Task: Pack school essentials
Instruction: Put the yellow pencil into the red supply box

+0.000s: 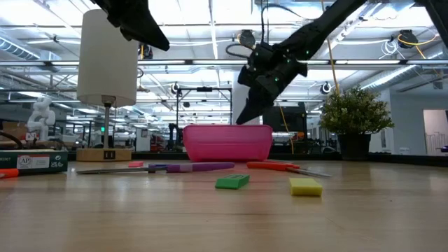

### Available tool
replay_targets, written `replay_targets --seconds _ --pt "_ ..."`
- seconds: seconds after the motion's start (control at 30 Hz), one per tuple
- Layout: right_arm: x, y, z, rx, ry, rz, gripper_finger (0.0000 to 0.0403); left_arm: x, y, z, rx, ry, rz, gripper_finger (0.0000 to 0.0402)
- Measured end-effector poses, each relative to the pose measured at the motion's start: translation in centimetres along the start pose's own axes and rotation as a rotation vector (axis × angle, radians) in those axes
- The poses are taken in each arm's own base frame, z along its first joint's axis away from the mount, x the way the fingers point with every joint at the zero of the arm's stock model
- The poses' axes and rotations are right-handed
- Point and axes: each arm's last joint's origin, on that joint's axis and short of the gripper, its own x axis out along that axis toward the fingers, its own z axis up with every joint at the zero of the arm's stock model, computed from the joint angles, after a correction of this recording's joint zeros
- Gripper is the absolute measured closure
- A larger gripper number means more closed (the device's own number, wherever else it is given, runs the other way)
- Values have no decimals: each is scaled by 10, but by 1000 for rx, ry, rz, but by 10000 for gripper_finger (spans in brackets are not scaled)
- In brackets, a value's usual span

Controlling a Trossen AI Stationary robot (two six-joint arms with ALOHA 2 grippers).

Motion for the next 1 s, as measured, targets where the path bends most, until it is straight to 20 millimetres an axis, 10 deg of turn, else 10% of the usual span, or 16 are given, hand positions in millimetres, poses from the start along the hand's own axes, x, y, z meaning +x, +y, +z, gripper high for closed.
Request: replay_targets --seconds 0.3,0.6,1.0 --pt "-25 77 28 -122 61 -67 280 -8 -17 -9 -12 53 -52 309" --pt "-55 150 14 -232 -66 -104 280 -16 -53 -43 -93 109 -130 309" --pt "-81 182 -27 -242 -263 -171 280 -34 -93 -79 -61 213 -295 309"
